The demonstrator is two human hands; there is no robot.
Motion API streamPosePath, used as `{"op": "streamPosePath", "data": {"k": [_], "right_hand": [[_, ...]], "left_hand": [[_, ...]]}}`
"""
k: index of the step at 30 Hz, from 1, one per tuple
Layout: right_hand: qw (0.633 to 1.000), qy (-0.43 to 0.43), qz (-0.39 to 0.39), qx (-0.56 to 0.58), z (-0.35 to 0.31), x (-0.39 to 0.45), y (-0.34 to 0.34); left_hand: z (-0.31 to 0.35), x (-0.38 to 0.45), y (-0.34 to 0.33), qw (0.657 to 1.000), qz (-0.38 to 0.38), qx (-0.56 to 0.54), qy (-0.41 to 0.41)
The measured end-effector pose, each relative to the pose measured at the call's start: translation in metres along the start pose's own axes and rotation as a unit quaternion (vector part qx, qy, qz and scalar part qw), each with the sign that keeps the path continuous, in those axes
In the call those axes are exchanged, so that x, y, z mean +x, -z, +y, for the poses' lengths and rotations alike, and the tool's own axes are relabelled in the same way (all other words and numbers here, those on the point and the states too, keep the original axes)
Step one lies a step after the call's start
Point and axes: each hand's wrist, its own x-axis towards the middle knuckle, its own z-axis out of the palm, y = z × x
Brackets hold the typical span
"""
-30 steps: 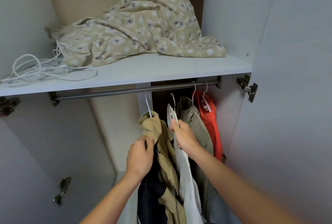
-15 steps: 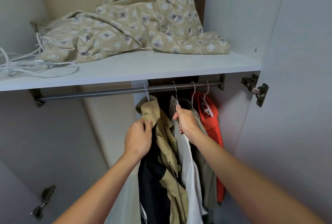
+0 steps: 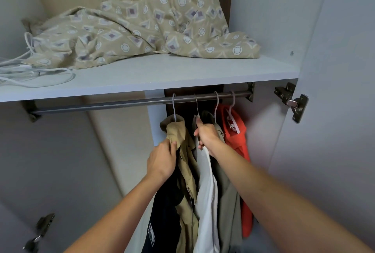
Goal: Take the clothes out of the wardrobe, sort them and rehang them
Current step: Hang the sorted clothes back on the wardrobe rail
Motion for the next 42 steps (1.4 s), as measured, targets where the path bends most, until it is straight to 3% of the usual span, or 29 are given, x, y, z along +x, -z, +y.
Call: {"op": "streamPosePath", "data": {"k": [12,20,24,31,42], "right_hand": [[1.000,0.004,0.023,-0.013,0.010,0.008,0.018],[0.961,0.140,0.055,-0.232,0.018,-0.028,0.029],[0.922,0.193,0.061,-0.329,0.019,-0.061,0.030],[0.877,0.213,0.051,-0.427,0.003,-0.139,0.021],[0.839,0.329,-0.069,-0.427,-0.022,-0.249,-0.096]], "left_hand": [[0.031,-0.004,-0.020,0.999,-0.035,0.021,-0.015],[0.039,-0.008,-0.007,0.990,-0.116,0.066,-0.044],[0.041,-0.018,0.021,0.986,-0.136,0.089,-0.030],[0.017,-0.060,0.092,0.989,-0.118,0.087,-0.021],[-0.079,-0.162,0.237,0.967,-0.021,0.255,-0.001]]}}
